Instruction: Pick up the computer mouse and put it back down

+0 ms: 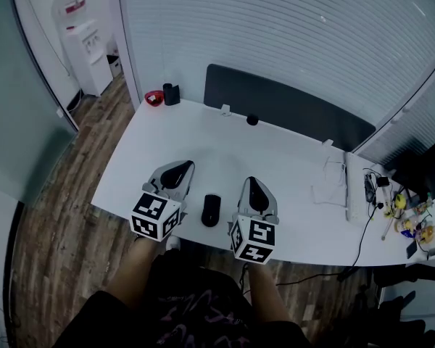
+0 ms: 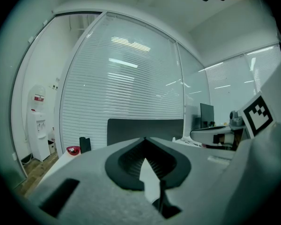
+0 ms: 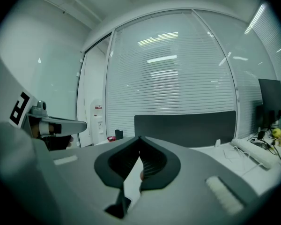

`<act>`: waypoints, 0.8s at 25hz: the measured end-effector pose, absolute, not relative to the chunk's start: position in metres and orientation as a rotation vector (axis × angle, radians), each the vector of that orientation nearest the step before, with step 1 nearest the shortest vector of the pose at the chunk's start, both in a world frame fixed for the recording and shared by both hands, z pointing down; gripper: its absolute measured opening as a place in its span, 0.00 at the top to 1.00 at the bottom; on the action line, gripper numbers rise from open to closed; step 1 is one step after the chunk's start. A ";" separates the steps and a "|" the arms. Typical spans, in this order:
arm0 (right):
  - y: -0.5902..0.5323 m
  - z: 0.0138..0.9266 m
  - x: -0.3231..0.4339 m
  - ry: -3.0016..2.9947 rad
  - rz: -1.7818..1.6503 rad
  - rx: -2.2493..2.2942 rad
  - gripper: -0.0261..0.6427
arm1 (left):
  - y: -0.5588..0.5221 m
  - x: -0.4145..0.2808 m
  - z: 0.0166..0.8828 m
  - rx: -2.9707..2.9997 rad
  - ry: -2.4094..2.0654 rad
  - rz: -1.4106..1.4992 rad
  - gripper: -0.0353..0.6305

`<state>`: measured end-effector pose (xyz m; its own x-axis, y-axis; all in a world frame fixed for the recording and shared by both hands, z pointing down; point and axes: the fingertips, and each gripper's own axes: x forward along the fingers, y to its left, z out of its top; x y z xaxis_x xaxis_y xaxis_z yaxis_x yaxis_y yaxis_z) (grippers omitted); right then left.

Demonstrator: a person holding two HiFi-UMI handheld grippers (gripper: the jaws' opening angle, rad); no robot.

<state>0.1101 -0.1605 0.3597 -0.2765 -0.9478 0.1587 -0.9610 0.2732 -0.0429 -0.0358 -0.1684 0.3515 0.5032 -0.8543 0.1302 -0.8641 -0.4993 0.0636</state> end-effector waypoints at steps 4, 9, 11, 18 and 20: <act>-0.159 0.353 0.109 -2.442 0.168 1.824 0.94 | -0.165 -0.039 0.344 2.634 -1.523 0.113 0.94; -0.154 0.343 0.109 -2.466 0.129 1.815 0.94 | -0.159 -0.041 0.335 2.646 -1.544 0.098 0.94; -0.152 0.339 0.109 -2.474 0.117 1.813 0.94 | -0.157 -0.040 0.334 2.651 -1.544 0.100 0.94; -0.146 0.333 0.113 -2.480 0.083 1.820 0.95 | -0.151 -0.036 0.330 2.665 -1.548 0.102 0.94; -0.145 0.332 0.115 -2.481 0.080 1.827 0.95 | -0.150 -0.036 0.329 2.665 -1.553 0.102 0.94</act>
